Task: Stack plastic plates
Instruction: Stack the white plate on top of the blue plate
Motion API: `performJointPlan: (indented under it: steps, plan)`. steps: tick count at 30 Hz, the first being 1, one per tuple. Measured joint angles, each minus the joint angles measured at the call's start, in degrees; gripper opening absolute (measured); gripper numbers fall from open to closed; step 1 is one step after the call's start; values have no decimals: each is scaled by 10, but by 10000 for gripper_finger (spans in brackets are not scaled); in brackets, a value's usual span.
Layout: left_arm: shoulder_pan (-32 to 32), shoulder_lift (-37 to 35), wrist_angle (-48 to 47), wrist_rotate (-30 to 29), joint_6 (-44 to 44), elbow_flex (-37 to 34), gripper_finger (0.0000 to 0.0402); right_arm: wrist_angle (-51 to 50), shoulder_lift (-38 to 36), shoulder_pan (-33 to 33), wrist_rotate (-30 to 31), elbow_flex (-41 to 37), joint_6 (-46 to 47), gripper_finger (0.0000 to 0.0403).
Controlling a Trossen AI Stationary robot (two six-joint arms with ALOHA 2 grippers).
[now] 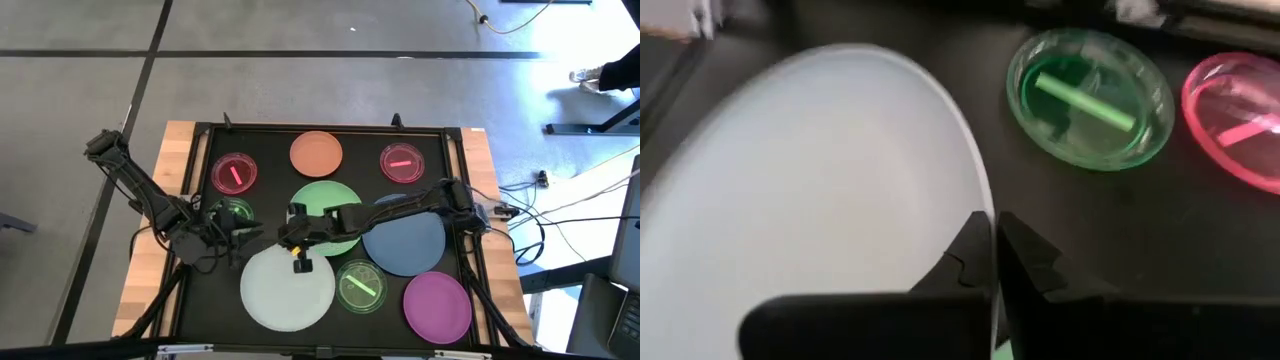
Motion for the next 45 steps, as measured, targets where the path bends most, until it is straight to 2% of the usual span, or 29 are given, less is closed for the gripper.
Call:
performJointPlan:
  steps: [5, 12, 18, 32, 38, 41, 45]
  plan:
    - [1, 0, -3, -15, 4, 0, 96, -63, -50, 0, 17, 1, -12, 0]
    - [0, 0, -5, 3, 4, 0, 96, -157, -108, 0, 43, 1, -16, 0]
    - [1, 0, -5, -41, 11, 0, 96, -251, -150, 0, 36, 0, -13, 0]
    - [31, 0, 3, -40, 18, 0, 96, -476, -250, 4, 21, 0, 31, 0]
    - [46, 0, 14, -19, 19, 0, 96, -555, -297, 3, 23, 0, 68, 0]
    - [47, 0, 15, -18, 19, 0, 96, -584, -321, 3, 41, 0, 90, 0]
    - [47, 0, 18, -23, 26, 0, 96, -658, -349, 5, 100, 0, 143, 0]
